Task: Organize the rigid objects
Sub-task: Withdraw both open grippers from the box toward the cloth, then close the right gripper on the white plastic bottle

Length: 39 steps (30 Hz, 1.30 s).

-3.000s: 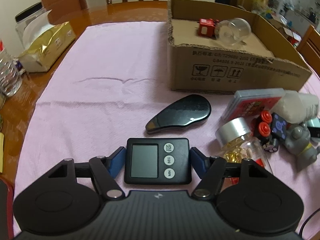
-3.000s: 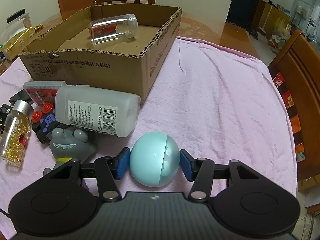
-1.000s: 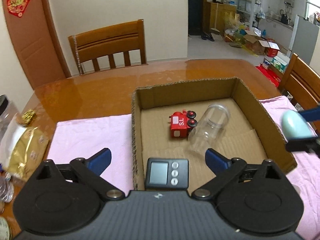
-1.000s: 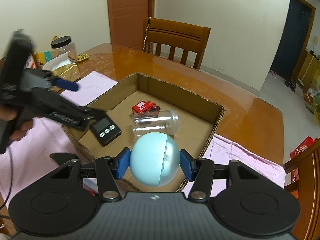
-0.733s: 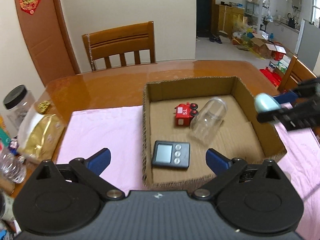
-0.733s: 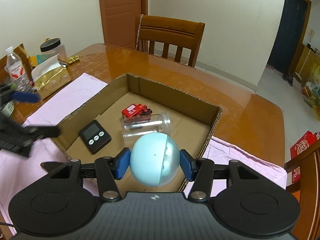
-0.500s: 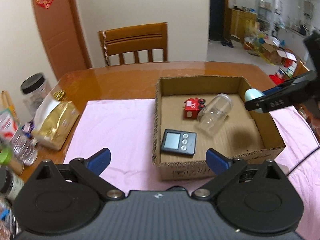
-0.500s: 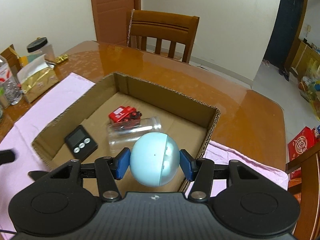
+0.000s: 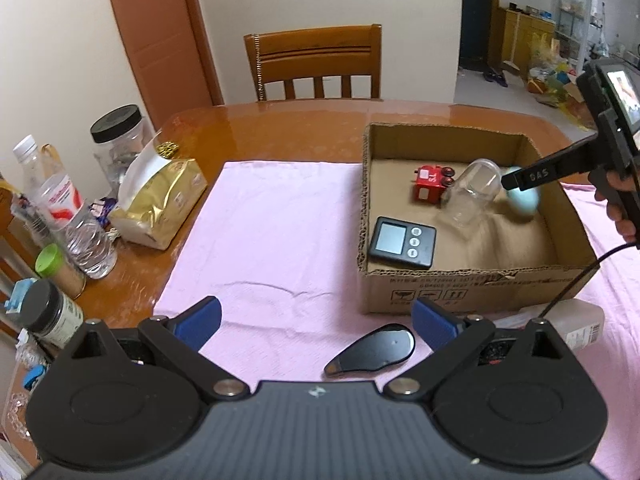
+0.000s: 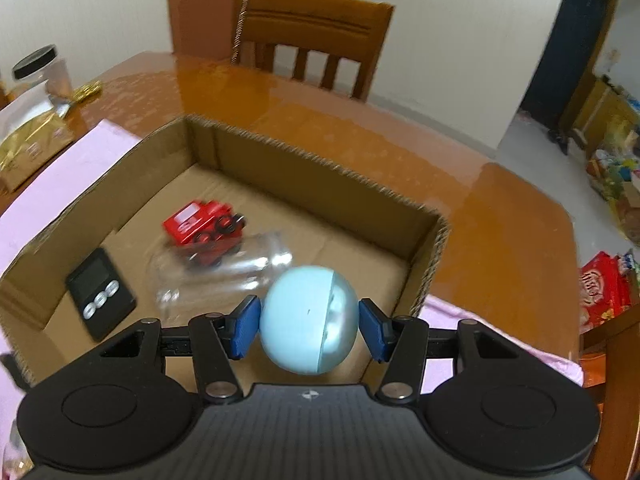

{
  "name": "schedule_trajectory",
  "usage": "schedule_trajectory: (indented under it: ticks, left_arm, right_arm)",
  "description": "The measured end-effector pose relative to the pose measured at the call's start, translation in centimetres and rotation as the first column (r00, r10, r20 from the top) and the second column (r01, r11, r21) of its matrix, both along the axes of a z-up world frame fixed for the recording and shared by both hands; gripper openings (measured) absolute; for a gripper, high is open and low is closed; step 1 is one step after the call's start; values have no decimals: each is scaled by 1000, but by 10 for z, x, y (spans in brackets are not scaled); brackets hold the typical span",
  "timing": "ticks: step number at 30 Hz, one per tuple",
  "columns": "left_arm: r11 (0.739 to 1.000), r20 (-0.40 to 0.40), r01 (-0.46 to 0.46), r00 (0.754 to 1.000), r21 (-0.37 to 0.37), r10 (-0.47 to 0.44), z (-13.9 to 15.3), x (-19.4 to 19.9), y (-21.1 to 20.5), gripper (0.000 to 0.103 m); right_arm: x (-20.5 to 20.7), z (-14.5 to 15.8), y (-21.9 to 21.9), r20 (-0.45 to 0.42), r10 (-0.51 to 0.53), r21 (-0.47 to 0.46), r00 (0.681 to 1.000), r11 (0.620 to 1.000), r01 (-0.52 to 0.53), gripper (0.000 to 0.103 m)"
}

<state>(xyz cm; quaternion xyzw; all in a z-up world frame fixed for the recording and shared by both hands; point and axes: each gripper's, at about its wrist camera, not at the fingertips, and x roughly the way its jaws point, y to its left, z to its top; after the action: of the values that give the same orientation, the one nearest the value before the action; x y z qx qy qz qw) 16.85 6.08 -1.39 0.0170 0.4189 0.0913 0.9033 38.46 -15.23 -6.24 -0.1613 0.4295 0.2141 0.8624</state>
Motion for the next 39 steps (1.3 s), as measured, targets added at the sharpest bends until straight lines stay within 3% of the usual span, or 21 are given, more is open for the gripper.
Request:
schedule_trajectory:
  ticks: [2, 3, 12, 19, 24, 30, 39]
  left_arm:
    - [1000, -5, -3, 1000, -3, 3, -1, 0, 0, 101]
    - [1000, -6, -3, 1000, -2, 3, -1, -1, 0, 101]
    - [999, -5, 45, 999, -4, -45, -1, -6, -2, 101]
    - [993, -16, 110, 994, -31, -111, -13, -9, 1, 101]
    - [989, -23, 146, 989, -16, -146, -23, -15, 1, 101]
    - [984, -50, 170, 984, -55, -173, -38, -17, 4, 101]
    - [978, -67, 190, 978, -88, -197, -49, -14, 3, 101]
  right_arm:
    - [-2, 6, -2, 22, 1, 24, 1000, 1000, -1, 99]
    - [-5, 10, -4, 38, 1, 36, 999, 999, -2, 103]
    - [-41, 37, -20, 43, -34, 56, 998, 998, 32, 103]
    - [-91, 43, -31, 34, -136, 85, 990, 987, 133, 103]
    - [-133, 31, -34, 7, -210, 84, 978, 974, 209, 103]
    - [-170, 10, -27, -72, -246, 81, 967, 964, 252, 103]
    - [-168, -19, -5, -125, -260, 9, 958, 965, 263, 103]
